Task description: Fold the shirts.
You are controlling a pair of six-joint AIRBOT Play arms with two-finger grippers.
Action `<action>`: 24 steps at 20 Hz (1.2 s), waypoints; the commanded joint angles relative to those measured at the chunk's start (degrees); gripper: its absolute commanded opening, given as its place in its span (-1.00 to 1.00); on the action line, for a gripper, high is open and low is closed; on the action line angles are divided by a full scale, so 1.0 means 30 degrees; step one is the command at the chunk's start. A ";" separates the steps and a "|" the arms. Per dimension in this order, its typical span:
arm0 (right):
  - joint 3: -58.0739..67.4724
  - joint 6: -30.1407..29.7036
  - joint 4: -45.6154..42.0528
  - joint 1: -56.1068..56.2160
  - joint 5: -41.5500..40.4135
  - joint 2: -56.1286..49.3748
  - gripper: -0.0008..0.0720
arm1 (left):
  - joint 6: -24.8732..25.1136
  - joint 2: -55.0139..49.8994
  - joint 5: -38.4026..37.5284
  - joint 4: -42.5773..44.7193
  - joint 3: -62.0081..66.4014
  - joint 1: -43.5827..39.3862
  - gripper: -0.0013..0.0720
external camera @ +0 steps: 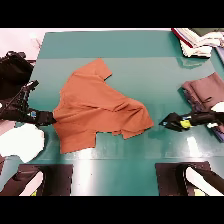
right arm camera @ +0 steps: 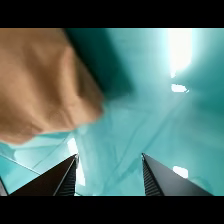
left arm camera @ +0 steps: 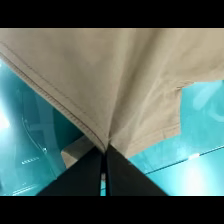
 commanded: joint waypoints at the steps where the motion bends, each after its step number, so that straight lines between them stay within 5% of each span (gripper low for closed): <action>1: 0.0153 -0.0350 0.1107 0.3126 -0.2790 -0.2200 0.27 | -0.0007 0.0073 0.0007 -0.0058 -0.0036 0.0022 -0.91; 3: 0.1129 -0.0342 0.1093 0.4408 -0.3548 -0.3424 0.26 | -0.0007 0.0073 0.0022 -0.0058 -0.0036 0.0022 -0.91; 4: 0.1712 -0.0350 0.0998 0.4852 -0.3621 -0.3971 0.04 | -0.0007 0.0073 0.0029 -0.0058 -0.0036 0.0022 -0.91; 6: 0.2900 -0.0357 0.0248 0.5238 -0.3235 -0.4605 -0.93 | 0.0000 0.0073 0.0015 -0.0051 -0.0036 0.0022 -0.91; 12: 0.8561 0.1530 -0.6142 0.1974 -0.1443 -0.2404 -0.93 | 0.0000 0.0073 -0.0022 -0.0058 -0.0036 0.0022 -0.91; 16: 1.0950 0.1515 -0.6317 -0.1756 -0.0656 -0.2339 -0.93 | 0.0000 0.0073 0.0022 -0.0146 -0.0036 0.0022 -0.91; 17: 1.1366 0.1523 -0.6193 -0.2368 -0.0459 -0.2645 -0.88 | 0.0000 0.0073 0.0007 -0.0146 -0.0036 0.0022 -0.91; 19: 1.2167 0.1617 -0.4976 -0.3679 -0.0408 -0.3147 0.54 | 0.0000 0.0073 -0.0015 -0.0153 -0.0036 0.0022 -0.91; 23: 1.2801 0.0823 -0.4226 -0.5887 0.1916 -0.2871 0.53 | 0.0015 0.0073 -0.0160 -0.0197 -0.0036 0.0022 -0.91; 24: 1.1999 0.0539 -0.4371 -0.6426 0.3016 -0.2557 0.33 | 0.0015 0.0073 -0.0087 -0.0197 -0.0036 0.0022 -0.91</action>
